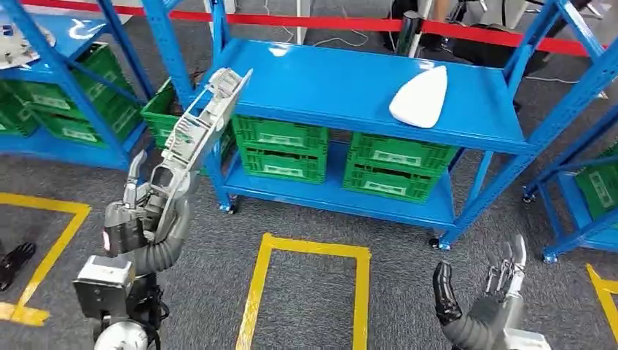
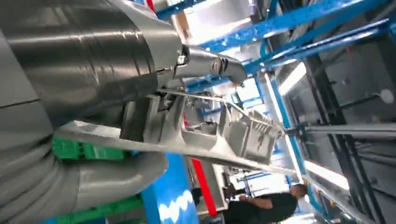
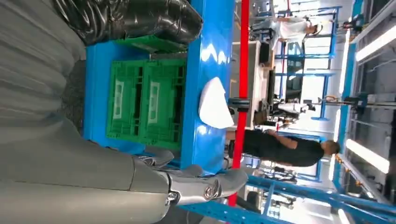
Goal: Take the parts from the cabinet and place them on the table.
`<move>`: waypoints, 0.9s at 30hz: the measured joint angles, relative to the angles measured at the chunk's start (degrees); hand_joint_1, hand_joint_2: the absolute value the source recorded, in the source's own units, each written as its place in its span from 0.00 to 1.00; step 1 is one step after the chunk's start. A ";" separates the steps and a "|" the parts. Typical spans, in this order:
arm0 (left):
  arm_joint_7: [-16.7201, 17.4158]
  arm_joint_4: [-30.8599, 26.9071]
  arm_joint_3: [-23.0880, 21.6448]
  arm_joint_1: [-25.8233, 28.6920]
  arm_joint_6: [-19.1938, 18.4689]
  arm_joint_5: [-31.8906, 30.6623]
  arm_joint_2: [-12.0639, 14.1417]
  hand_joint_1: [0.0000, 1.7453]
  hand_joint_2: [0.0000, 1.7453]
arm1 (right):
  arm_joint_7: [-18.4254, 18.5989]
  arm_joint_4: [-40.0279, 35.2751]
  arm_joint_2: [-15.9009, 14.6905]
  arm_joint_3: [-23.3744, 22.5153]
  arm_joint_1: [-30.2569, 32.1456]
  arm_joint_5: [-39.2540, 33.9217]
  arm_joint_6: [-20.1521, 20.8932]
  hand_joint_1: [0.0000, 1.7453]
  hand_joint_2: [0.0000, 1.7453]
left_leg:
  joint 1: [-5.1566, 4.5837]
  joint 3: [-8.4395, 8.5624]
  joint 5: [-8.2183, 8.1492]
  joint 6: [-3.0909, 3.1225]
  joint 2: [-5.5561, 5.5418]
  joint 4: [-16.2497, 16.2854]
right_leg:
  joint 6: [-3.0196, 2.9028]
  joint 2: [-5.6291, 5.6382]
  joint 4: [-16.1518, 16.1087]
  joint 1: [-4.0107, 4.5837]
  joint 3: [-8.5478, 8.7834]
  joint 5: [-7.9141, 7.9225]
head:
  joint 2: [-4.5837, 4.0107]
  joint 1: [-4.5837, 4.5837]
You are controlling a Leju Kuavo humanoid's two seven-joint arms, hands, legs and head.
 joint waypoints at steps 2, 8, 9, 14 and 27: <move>0.00 0.00 0.15 0.13 -0.02 0.13 0.04 1.00 1.00 | 0.00 -0.02 0.00 0.13 -0.58 0.00 0.00 0.00 1.00 | 0.10 -1.83 1.69 -0.19 0.03 0.45 | 0.40 -0.01 6.41 -0.40 0.35 0.45 | 0.00 0.22; -0.18 -0.53 0.50 0.20 -0.04 0.35 0.09 1.00 1.00 | -0.44 -0.09 0.00 1.27 -3.27 -0.98 0.00 0.00 1.00 | 0.41 -8.14 5.06 -1.80 0.22 3.31 | -0.42 0.13 -13.82 -0.32 16.77 1.16 | 0.00 1.05; -0.46 -0.68 0.57 0.04 0.00 0.59 0.09 1.00 1.00 | -0.48 -0.09 -0.02 1.49 -3.65 -0.98 0.00 0.00 1.00 | 0.65 -8.52 5.86 -2.14 0.27 3.26 | -0.61 0.14 -13.50 0.03 16.28 1.50 | 0.00 1.03; -0.98 -1.22 0.96 -0.02 0.33 0.94 0.26 1.00 1.00 | -0.37 -0.02 0.02 2.97 -5.38 -1.00 0.04 0.00 1.00 | 1.01 -11.63 -1.85 -3.66 -0.40 9.83 | -3.00 -0.58 -14.01 -0.24 13.69 4.74 | 0.00 0.39; 1.53 -4.48 2.21 0.13 0.70 -0.77 1.31 1.00 1.00 | -3.65 1.05 0.39 6.12 -6.85 -5.07 0.04 0.00 1.00 | 1.48 -0.73 -0.27 -2.07 -0.15 2.15 | -0.12 -0.30 -10.93 -0.42 4.42 10.37 | 0.00 -1.50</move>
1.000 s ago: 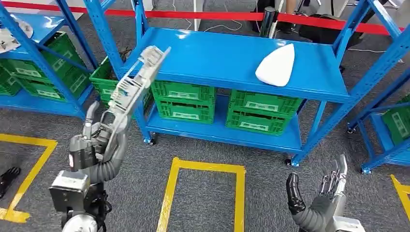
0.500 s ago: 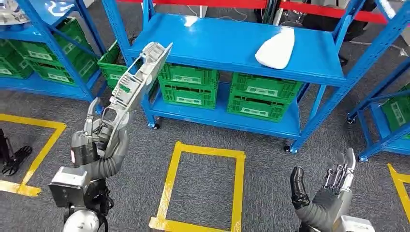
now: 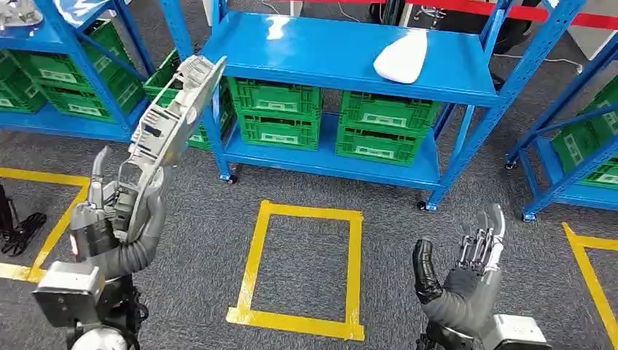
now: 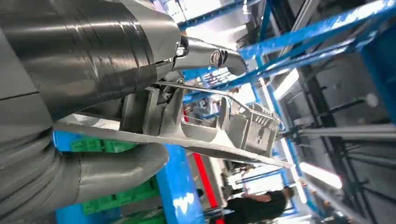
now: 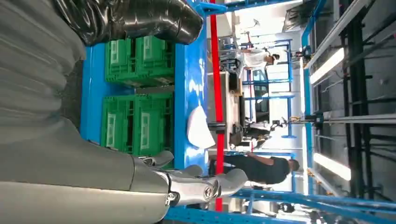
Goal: Take the parts from the cabinet and place them on the table.
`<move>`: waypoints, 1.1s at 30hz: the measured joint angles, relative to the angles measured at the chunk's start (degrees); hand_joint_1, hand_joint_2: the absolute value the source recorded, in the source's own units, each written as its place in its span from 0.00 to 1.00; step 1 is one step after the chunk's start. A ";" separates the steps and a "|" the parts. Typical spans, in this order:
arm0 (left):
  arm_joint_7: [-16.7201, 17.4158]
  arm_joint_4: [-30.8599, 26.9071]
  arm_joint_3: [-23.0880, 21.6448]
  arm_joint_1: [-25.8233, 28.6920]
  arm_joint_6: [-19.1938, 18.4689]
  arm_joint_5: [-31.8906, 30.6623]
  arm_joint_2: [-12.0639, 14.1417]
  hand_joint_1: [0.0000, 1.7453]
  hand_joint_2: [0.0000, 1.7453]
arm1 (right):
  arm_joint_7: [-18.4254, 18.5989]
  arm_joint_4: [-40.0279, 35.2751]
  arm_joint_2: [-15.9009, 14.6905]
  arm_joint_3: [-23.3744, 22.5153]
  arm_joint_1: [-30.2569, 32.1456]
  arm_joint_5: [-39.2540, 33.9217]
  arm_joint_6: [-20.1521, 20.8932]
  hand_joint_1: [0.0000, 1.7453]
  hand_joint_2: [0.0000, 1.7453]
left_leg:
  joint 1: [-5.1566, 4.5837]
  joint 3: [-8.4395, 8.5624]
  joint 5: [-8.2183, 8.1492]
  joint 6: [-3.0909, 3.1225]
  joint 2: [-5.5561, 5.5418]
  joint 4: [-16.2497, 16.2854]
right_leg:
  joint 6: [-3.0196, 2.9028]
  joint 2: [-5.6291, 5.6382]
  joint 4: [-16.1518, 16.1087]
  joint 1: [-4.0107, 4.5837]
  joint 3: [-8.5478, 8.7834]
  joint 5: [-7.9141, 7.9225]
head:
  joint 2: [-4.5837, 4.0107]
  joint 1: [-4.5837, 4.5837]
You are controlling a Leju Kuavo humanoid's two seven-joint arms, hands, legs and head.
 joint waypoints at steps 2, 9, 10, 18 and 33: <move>-0.53 0.02 0.24 0.18 0.15 0.92 0.04 1.00 1.00 | 0.02 0.00 -0.13 0.42 -0.08 0.18 0.00 0.00 1.00 | -0.06 -1.76 1.50 0.86 -0.04 -0.06 | 0.38 0.00 5.44 -0.06 -2.38 -7.19 | 0.00 0.70; -1.46 0.28 0.33 1.46 1.55 3.74 0.11 1.00 1.00 | 2.10 0.00 -0.72 2.08 -0.25 1.00 -0.02 0.00 0.00 | -0.40 -9.41 7.12 0.68 -0.07 0.46 | -0.30 0.02 8.15 0.16 6.31 -5.92 | 0.00 2.51; -1.57 0.39 0.33 1.53 1.83 4.02 0.13 1.00 1.00 | 2.32 0.00 -0.77 2.32 -0.53 1.00 -0.02 0.00 0.00 | -0.37 -9.85 7.72 0.48 -0.05 0.64 | -0.88 0.04 2.52 0.44 10.58 -7.91 | 0.00 2.75; -2.73 0.68 1.11 2.11 2.80 5.36 0.61 1.00 1.00 | 3.72 0.74 -1.55 4.15 -1.62 1.57 0.02 0.00 0.00 | -0.28 -14.84 1.24 -1.97 -0.57 7.42 | -2.89 -0.59 -4.78 0.52 9.81 -5.36 | 0.00 2.42; -4.37 1.33 1.14 2.39 4.09 3.69 0.92 0.88 1.00 | 2.65 0.96 -3.17 5.47 -1.79 -2.71 -0.02 0.00 0.00 | 0.21 0.03 -0.64 0.72 0.51 0.42 | 0.45 -0.03 8.77 0.12 -3.41 -6.27 | 0.00 1.51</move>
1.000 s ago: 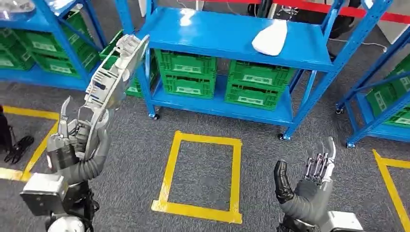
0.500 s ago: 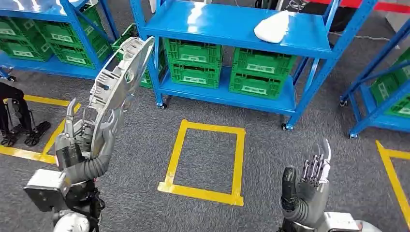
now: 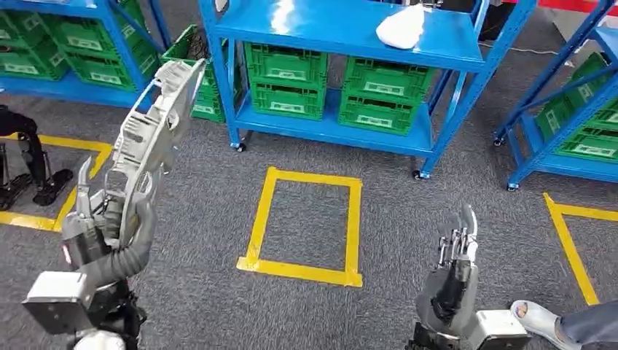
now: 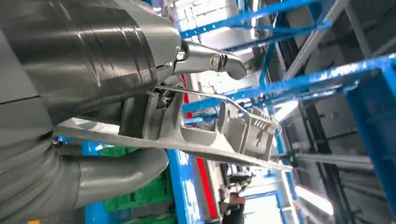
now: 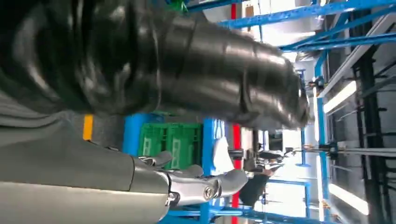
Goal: Take the parts from the cabinet and place them on the table.
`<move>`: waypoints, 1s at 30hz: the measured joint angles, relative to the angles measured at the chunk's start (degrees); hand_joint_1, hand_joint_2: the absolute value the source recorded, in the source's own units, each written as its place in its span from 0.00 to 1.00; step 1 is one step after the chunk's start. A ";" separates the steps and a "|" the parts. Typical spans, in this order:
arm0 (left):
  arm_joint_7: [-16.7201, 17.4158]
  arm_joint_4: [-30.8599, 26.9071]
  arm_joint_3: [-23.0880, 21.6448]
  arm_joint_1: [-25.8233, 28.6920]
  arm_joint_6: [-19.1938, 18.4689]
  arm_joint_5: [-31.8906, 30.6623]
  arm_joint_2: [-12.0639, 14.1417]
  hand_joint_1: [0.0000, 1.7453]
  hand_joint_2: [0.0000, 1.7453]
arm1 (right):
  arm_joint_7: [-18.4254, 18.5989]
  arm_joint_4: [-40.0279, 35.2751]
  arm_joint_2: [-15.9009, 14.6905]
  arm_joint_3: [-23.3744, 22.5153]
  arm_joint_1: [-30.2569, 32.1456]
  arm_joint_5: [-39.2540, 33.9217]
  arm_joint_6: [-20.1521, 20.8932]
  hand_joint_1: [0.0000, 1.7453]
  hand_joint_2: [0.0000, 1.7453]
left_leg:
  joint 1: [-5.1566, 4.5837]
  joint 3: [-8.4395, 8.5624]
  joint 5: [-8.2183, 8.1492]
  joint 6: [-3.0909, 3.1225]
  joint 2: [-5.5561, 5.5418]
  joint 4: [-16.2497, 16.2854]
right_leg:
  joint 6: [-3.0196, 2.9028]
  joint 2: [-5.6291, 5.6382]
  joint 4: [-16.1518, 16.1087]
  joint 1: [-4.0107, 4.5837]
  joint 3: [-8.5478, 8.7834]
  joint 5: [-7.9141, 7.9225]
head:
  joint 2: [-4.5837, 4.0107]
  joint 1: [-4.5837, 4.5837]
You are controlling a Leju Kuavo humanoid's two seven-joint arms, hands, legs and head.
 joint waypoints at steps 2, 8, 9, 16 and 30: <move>-0.02 0.00 0.00 0.00 0.00 0.00 0.02 0.87 1.00 | -0.07 0.13 -0.17 -0.02 0.14 0.00 0.00 0.00 0.00 | -0.42 -1.15 0.76 0.28 0.33 0.16 | 0.09 0.00 8.21 0.01 -2.46 -3.59 | 0.00 0.61; -0.13 0.00 0.00 0.16 0.00 -0.02 0.00 0.78 1.00 | -1.22 0.26 -0.44 0.00 -0.23 -2.27 -0.02 0.00 0.00 | -1.74 -2.57 1.83 0.24 2.65 0.69 | -3.22 -4.92 -10.02 2.00 9.86 0.46 | 0.00 2.18; -0.17 0.00 0.00 0.15 0.17 -0.04 0.00 0.78 1.00 | -1.51 0.26 -0.44 0.00 -0.35 -2.47 -0.02 0.00 0.00 | -1.52 -2.77 2.01 0.02 3.39 0.63 | -3.24 -4.43 -10.07 2.19 9.49 0.77 | 0.00 2.25; -0.52 0.00 -0.04 0.29 0.66 -0.04 -0.04 0.79 1.00 | -1.86 0.28 -0.66 0.02 0.08 -2.84 0.00 0.00 0.00 | -0.68 -7.95 -4.96 -1.70 -0.31 12.32 | -4.10 0.27 -12.32 0.97 9.69 3.74 | 0.00 1.49; -1.25 0.13 0.02 0.79 1.75 0.85 -0.09 1.00 1.00 | -1.33 0.13 -1.05 0.48 0.16 -1.81 -0.02 0.00 0.00 | 1.06 -2.47 0.59 -1.03 -1.41 2.07 | 0.71 1.78 -2.27 -0.51 1.71 0.70 | 0.00 2.09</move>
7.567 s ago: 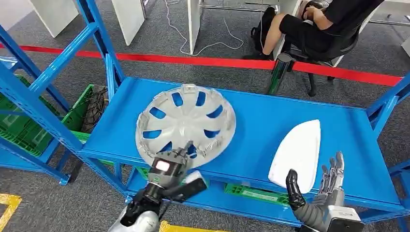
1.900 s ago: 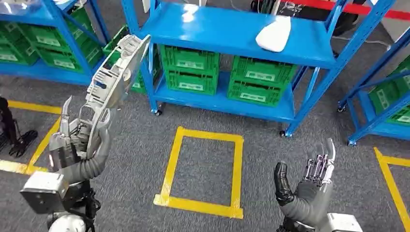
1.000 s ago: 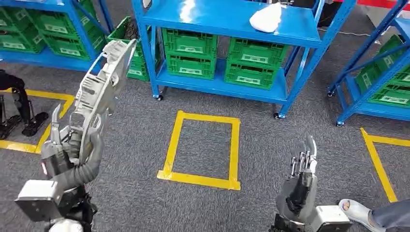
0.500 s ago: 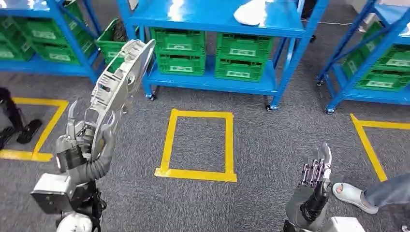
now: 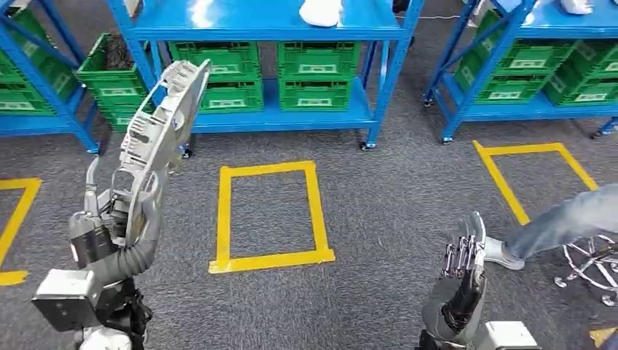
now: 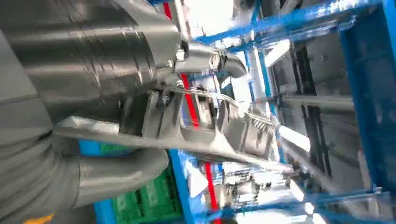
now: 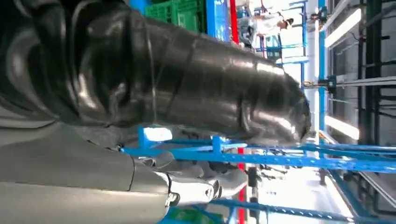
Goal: Take the parts from the cabinet and place them on the table.
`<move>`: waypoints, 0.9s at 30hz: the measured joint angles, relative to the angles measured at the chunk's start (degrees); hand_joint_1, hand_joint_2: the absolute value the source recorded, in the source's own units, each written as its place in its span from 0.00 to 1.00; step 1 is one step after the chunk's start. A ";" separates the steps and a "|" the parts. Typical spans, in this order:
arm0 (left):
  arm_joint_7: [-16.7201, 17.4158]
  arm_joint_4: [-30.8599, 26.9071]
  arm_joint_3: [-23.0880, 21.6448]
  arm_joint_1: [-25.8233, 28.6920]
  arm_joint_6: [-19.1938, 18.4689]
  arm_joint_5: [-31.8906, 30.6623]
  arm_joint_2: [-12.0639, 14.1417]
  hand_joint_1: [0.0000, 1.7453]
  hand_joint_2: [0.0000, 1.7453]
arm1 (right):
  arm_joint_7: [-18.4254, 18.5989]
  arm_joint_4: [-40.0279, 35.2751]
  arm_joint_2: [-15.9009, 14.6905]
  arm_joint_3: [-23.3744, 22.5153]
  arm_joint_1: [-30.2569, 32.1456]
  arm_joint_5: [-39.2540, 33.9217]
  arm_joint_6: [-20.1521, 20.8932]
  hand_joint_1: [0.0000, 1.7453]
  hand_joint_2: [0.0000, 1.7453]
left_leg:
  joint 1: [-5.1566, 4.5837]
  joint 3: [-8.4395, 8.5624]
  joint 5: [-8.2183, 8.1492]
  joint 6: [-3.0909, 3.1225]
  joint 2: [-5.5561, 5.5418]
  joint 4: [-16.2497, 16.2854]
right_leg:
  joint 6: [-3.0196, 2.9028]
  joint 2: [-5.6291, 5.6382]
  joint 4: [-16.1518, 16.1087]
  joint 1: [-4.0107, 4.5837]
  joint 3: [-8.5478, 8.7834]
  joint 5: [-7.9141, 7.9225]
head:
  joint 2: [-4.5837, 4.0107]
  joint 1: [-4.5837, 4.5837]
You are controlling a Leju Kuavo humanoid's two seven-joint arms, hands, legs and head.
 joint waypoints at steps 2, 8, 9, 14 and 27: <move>-0.35 0.00 0.02 0.07 0.04 0.68 0.02 1.00 1.00 | 0.18 0.02 -0.07 0.05 0.04 0.02 0.00 0.00 0.00 | -0.34 -0.19 -0.01 0.19 1.64 0.02 | 0.13 -1.06 9.23 -0.06 -3.96 -3.45 | 0.00 0.39; -1.07 0.02 0.00 0.10 0.39 1.53 -0.02 1.00 1.00 | 0.18 -0.20 -0.20 0.07 -0.08 0.31 0.00 0.00 0.00 | -1.50 -0.01 -0.10 0.27 5.90 -0.14 | -3.53 -7.41 -6.40 2.25 5.01 1.37 | 0.00 1.69; -1.16 0.02 0.02 0.07 0.53 1.57 0.02 1.00 1.00 | 0.18 -0.20 -0.20 0.09 -0.17 0.35 0.00 0.00 0.00 | -1.66 -0.10 -0.13 0.15 6.62 -0.19 | -3.46 -7.03 -6.72 2.37 5.03 1.67 | 0.00 1.44; -1.18 0.13 0.09 0.07 0.63 1.92 0.00 1.00 1.00 | 0.13 -0.50 -0.28 0.17 0.18 0.44 0.00 0.00 0.00 | -1.24 -0.44 -1.29 -0.97 4.42 0.70 | -4.09 -3.26 -9.50 1.62 6.71 3.41 | 0.00 1.48; -1.11 0.37 0.09 0.17 1.40 2.21 0.22 1.00 1.00 | 0.39 -0.26 -0.28 0.68 0.50 0.37 0.00 0.00 0.00 | -0.62 -0.10 0.19 -0.82 -2.20 -0.04 | -1.22 6.65 -7.07 -0.01 4.14 3.76 | 0.00 -0.50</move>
